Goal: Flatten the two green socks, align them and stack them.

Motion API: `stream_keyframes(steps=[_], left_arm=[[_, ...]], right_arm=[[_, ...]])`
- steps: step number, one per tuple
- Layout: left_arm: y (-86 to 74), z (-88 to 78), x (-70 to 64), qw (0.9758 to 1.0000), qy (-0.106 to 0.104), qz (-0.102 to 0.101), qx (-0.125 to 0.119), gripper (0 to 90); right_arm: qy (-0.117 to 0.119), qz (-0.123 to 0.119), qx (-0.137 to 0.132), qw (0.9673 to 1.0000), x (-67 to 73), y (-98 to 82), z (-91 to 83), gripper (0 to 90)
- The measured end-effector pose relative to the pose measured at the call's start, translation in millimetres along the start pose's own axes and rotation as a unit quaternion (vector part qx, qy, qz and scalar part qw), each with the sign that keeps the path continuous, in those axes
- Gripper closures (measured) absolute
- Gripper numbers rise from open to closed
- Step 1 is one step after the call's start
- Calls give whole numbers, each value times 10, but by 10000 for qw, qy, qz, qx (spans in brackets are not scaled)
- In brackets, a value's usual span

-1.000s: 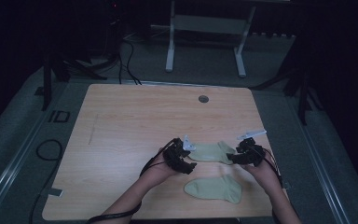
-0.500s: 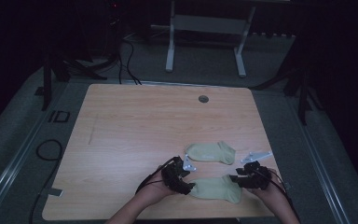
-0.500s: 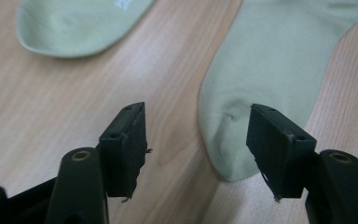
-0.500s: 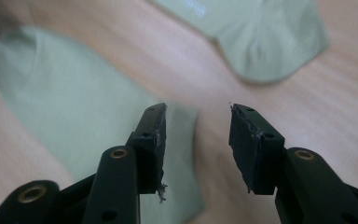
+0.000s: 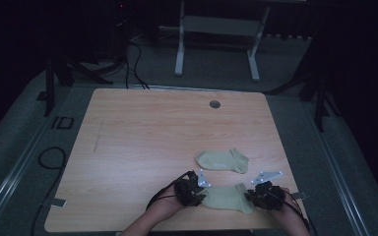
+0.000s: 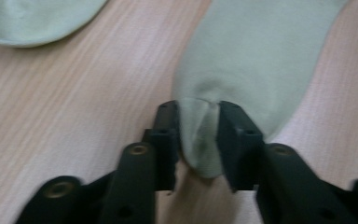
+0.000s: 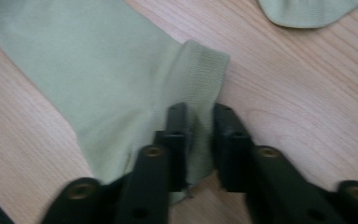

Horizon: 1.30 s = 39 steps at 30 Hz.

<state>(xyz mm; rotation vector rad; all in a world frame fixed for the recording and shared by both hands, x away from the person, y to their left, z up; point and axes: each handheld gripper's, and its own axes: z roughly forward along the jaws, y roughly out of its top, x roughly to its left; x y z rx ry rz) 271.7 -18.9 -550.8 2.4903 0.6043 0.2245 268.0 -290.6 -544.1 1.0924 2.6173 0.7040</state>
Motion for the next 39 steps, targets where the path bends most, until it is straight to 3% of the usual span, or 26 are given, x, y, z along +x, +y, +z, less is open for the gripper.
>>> stream_keyframes(steps=[4,10,15,18,24,30,35,39], left_arm=[[17,-2,-22,9999,-55,73,43,853],[45,-114,48,9995,31,-196,-238,866],[145,-274,144,9986,73,-284,-433,866],[276,-386,257,9981,202,-308,-501,866],[466,-426,490,9973,404,-421,-448,866],[592,-356,724,9967,521,-558,-267,866],[631,-208,815,9965,531,-618,-171,865],[632,-79,880,9959,569,-686,-121,865]], right_arm=[[-10,37,19,10000,12,10,-1,839],[74,215,-180,9996,-29,36,-115,848],[38,208,-346,9992,-73,131,-233,848],[-47,199,-484,9986,-156,283,-316,848],[-176,272,-583,9978,-375,560,-328,847],[-216,367,-505,9978,-580,803,-206,846],[-289,402,-257,9984,-734,916,-43,842],[-198,530,-132,9983,-840,949,68,842]])
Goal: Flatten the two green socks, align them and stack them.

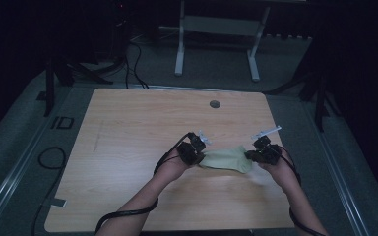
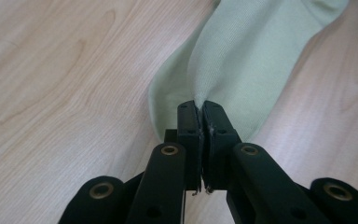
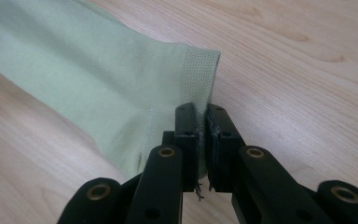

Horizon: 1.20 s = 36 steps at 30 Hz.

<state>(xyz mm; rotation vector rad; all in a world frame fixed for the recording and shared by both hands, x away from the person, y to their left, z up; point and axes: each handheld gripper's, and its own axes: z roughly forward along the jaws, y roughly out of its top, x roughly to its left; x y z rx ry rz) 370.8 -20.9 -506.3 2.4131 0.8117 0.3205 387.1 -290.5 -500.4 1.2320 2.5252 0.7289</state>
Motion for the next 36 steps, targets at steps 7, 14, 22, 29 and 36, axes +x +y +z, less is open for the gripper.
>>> stream_keyframes(steps=[7,14,22,29,36], left_arm=[[-2,168,83,9998,-93,-140,70,863],[-43,340,61,9995,-61,-115,280,664],[-76,235,64,9995,-57,-320,-2,369],[-112,95,40,9986,-26,-393,-345,157],[-164,25,37,9977,126,-356,-560,112]], right_arm=[[111,223,148,9996,-117,-23,173,830],[189,367,268,9988,-169,-88,334,643],[184,249,21,9995,-124,-77,211,491],[302,26,-385,9988,20,19,125,354],[492,-135,-430,9978,165,79,187,144]])
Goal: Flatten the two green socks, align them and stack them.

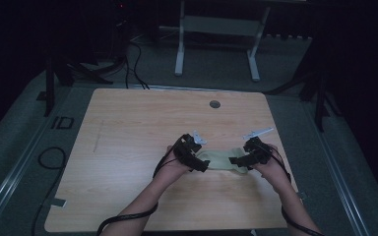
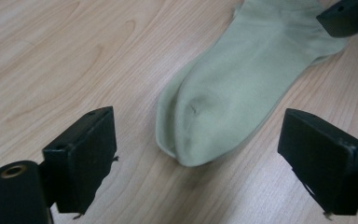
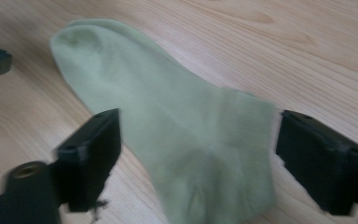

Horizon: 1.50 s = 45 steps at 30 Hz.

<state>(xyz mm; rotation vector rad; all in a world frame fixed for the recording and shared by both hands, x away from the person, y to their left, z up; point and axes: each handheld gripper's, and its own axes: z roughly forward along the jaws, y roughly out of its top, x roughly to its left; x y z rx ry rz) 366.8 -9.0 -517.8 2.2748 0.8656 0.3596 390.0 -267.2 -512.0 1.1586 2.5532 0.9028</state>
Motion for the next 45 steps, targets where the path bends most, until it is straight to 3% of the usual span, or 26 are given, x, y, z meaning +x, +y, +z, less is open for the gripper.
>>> stream_keyframes(steps=[6,14,17,20,28,35,45], left_arm=[[-63,17,-4,10000,56,16,-10,98],[-193,-69,56,9999,-74,-113,-55,75],[-252,-96,84,9999,47,-117,-69,74],[-290,-129,115,9996,0,-242,-111,74],[-351,-181,88,9998,37,-169,-56,74],[-448,-232,78,9999,56,-144,-44,74],[-653,-295,156,9995,167,-264,3,74]], right_arm=[[-86,0,-155,9998,33,-39,43,135],[-192,98,-343,9992,22,-191,58,136],[-220,91,-300,9993,14,-252,63,135],[-236,73,-282,9993,7,-305,58,135],[-285,166,-365,9988,-11,-394,-21,136],[-312,75,-399,9987,29,-455,-79,136],[-349,26,-400,9986,41,-613,-143,136]])
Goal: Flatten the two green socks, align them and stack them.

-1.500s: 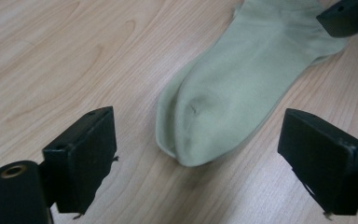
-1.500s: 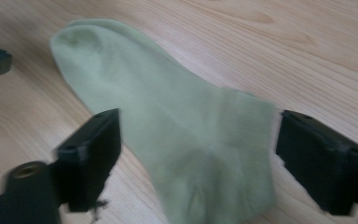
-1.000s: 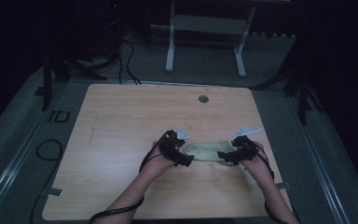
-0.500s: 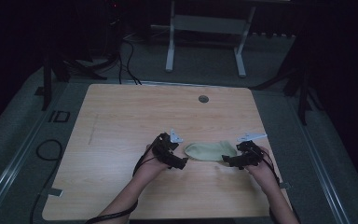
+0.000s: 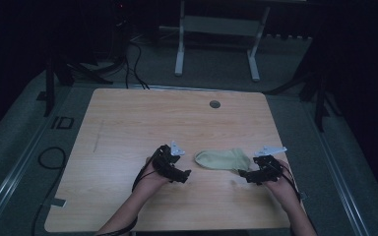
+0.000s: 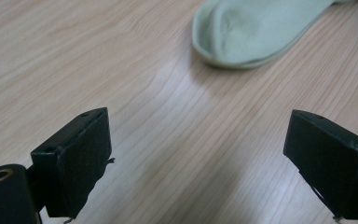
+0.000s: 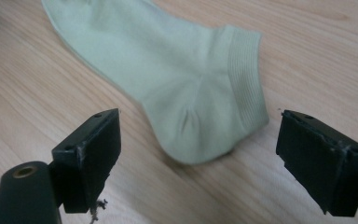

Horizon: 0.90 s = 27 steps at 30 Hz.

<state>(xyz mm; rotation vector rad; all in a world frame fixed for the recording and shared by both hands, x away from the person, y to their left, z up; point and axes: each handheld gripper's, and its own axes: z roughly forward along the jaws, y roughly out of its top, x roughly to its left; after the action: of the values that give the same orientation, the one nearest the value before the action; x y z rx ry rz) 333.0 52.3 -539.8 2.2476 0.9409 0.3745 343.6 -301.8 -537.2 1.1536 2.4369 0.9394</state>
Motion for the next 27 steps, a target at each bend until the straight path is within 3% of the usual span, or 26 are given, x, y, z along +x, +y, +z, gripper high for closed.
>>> stream_keyframes(steps=[9,16,27], left_arm=[[-169,-33,50,9999,4,-150,7,75],[-281,-83,108,9996,98,-253,-48,75],[-369,-98,149,9993,115,-342,-104,74]], right_arm=[[-35,138,-37,9999,-52,-167,-39,136],[-46,262,-243,9993,-80,-308,-96,134],[-180,515,-418,9976,-102,-518,-211,136]])
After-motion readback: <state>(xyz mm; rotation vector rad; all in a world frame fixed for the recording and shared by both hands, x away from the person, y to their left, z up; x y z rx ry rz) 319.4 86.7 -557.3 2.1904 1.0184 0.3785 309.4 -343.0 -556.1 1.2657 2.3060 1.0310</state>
